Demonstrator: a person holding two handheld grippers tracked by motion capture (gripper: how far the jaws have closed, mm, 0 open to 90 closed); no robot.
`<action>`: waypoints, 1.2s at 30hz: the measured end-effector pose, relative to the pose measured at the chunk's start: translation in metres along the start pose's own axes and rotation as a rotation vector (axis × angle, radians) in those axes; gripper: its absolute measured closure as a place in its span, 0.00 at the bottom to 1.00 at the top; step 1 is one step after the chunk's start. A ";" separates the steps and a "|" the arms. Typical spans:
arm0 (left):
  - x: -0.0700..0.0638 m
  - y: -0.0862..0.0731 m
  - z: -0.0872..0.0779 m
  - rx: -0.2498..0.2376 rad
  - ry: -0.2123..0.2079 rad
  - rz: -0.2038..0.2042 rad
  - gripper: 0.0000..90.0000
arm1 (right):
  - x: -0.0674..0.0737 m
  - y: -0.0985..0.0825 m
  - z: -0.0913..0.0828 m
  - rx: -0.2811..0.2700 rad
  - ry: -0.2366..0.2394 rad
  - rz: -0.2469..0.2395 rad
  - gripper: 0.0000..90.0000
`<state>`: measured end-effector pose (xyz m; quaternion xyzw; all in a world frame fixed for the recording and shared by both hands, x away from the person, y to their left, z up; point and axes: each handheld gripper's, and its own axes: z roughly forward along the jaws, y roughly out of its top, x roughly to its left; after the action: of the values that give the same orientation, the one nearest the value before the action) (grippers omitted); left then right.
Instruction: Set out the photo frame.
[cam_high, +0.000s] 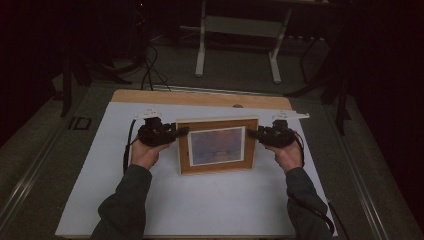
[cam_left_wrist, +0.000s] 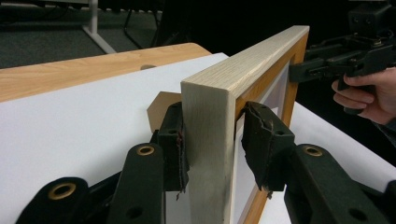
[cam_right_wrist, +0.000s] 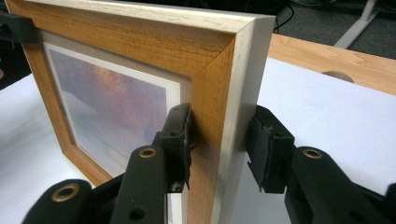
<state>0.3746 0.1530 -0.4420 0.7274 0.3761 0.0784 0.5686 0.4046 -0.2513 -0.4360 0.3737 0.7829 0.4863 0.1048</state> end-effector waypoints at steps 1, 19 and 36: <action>0.000 0.000 0.000 0.000 -0.003 0.000 0.69 | 0.001 0.000 0.000 -0.001 -0.003 0.001 0.69; 0.006 0.002 0.007 -0.008 -0.032 -0.030 0.67 | 0.007 -0.007 -0.007 -0.006 -0.029 0.034 0.69; 0.011 0.002 0.011 -0.013 -0.068 -0.041 0.66 | 0.010 -0.012 -0.013 -0.008 -0.035 0.051 0.69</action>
<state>0.3892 0.1515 -0.4476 0.7179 0.3710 0.0444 0.5873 0.3843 -0.2563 -0.4378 0.4015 0.7694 0.4851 0.1075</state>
